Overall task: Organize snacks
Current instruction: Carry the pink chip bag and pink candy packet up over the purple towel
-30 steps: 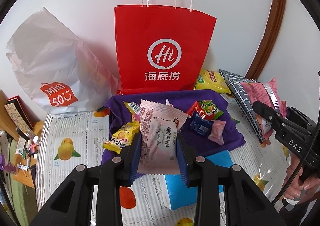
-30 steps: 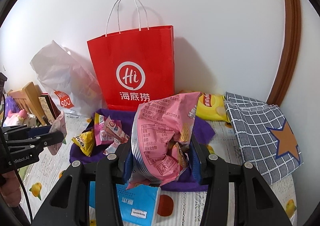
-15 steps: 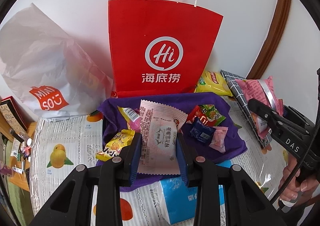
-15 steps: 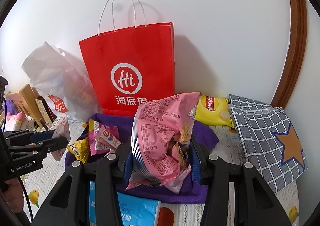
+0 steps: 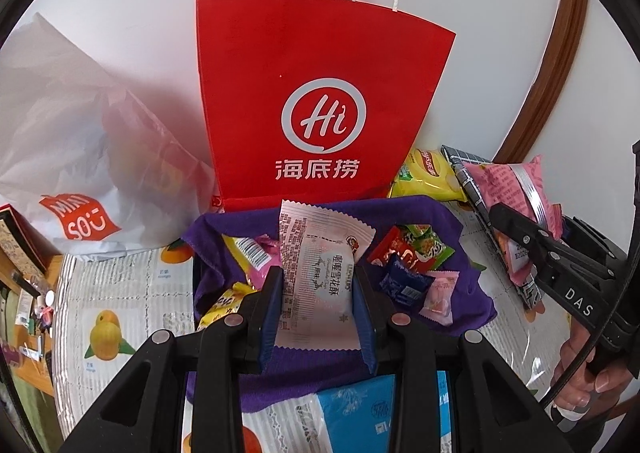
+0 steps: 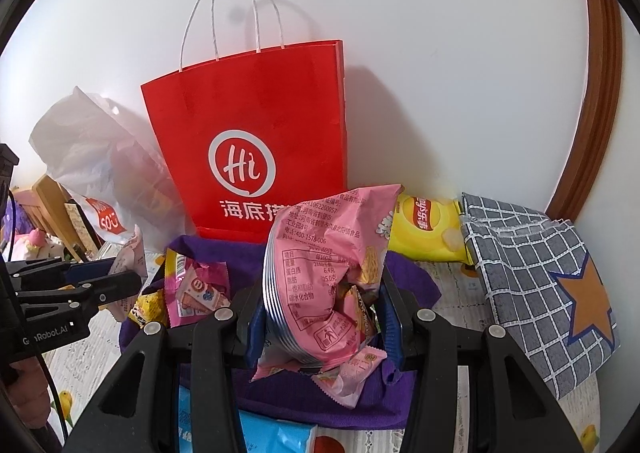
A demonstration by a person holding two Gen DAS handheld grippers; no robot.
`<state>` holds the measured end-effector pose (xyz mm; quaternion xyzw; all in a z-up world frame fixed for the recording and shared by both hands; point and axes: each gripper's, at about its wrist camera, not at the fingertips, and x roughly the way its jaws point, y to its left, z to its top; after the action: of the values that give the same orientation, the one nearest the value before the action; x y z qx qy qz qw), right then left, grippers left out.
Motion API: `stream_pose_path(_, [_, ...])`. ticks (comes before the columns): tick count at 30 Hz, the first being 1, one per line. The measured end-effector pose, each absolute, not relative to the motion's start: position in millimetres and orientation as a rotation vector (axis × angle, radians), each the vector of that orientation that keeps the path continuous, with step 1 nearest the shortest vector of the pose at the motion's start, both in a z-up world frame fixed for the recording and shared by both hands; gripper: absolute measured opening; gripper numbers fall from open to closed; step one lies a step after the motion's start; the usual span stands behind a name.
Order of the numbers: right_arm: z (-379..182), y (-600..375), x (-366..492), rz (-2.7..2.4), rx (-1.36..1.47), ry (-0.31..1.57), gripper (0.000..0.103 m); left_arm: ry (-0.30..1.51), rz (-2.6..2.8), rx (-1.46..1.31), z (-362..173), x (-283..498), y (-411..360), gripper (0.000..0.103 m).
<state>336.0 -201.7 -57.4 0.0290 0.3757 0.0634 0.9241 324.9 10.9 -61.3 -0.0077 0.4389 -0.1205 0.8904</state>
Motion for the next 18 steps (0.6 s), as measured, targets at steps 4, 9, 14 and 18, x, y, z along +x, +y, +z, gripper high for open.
stream_pose_path(4, [-58.4,-204.0,342.6,0.123,0.06,0.77,0.047,0.902,-0.254,-0.024,-56.8,332.1,10.0,0.032])
stream_pose_path(9, [-56.3,-206.4,350.2,0.12,0.06,0.746,0.047,0.895,-0.258,-0.027,-54.3,338.8,9.5,0.032])
stream_pose_path(14, [-57.0,-209.9,358.9,0.115,0.06,0.74,0.047,0.894,-0.258,-0.036,-55.0,347.9,11.3,0.032])
stream_pose_path(18, [-68.0,-210.8,366.0,0.114,0.065,0.761,0.047,0.901,-0.258,-0.04,-62.5,353.7,9.5,0.032])
